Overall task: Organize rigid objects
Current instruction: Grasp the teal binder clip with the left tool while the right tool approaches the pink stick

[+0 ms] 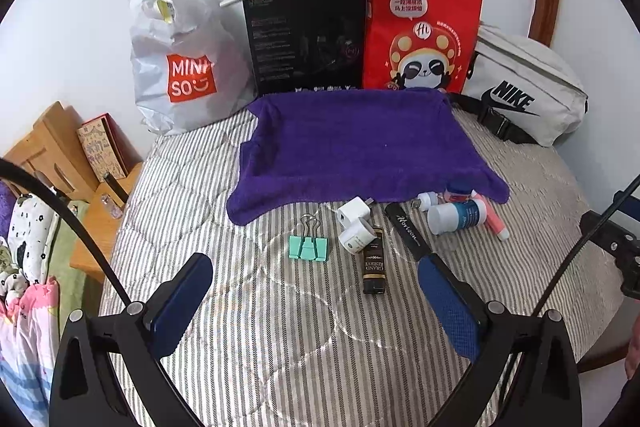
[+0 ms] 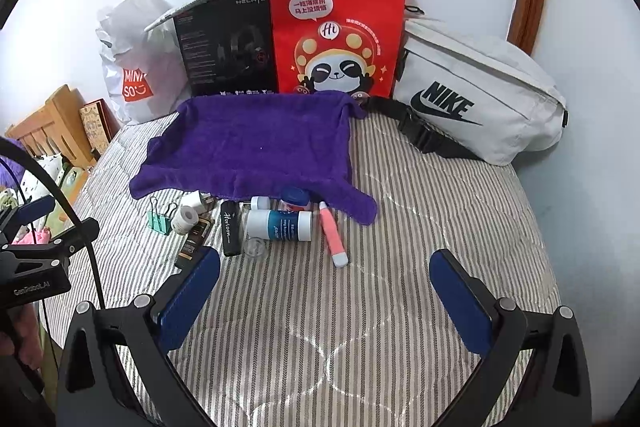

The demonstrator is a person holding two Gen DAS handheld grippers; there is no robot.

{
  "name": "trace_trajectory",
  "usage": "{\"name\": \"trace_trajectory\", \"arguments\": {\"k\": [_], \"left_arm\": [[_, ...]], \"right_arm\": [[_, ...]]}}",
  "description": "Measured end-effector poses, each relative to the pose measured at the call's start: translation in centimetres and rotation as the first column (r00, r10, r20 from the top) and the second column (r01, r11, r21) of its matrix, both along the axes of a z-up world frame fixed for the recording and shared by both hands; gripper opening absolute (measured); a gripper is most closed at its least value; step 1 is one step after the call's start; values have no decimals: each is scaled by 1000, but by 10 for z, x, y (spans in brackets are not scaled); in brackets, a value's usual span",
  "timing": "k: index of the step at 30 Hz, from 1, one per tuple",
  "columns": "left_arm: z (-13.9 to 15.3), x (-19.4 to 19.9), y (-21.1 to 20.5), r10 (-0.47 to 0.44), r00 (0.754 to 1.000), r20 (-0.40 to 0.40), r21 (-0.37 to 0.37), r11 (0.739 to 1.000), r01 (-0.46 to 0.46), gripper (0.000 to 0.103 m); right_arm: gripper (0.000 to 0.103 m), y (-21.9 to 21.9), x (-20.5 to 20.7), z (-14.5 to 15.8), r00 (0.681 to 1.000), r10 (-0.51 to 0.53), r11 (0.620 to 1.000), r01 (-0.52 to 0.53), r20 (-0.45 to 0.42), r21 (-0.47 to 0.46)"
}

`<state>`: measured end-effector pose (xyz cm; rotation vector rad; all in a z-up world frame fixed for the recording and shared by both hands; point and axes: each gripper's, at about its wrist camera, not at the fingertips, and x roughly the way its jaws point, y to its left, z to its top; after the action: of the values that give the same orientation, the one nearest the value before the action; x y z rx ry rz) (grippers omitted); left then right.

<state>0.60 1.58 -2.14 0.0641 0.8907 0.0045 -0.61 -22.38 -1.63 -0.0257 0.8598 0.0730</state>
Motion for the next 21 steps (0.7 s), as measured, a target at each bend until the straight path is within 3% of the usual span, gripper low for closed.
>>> {"name": "trace_trajectory", "arguments": {"k": [21], "left_arm": [[-108,65,29,-10,990,-139,16,1000,12,103]], "right_arm": [[103,-2,31,-57,990,2,1000,-6,-138,-30]]}}
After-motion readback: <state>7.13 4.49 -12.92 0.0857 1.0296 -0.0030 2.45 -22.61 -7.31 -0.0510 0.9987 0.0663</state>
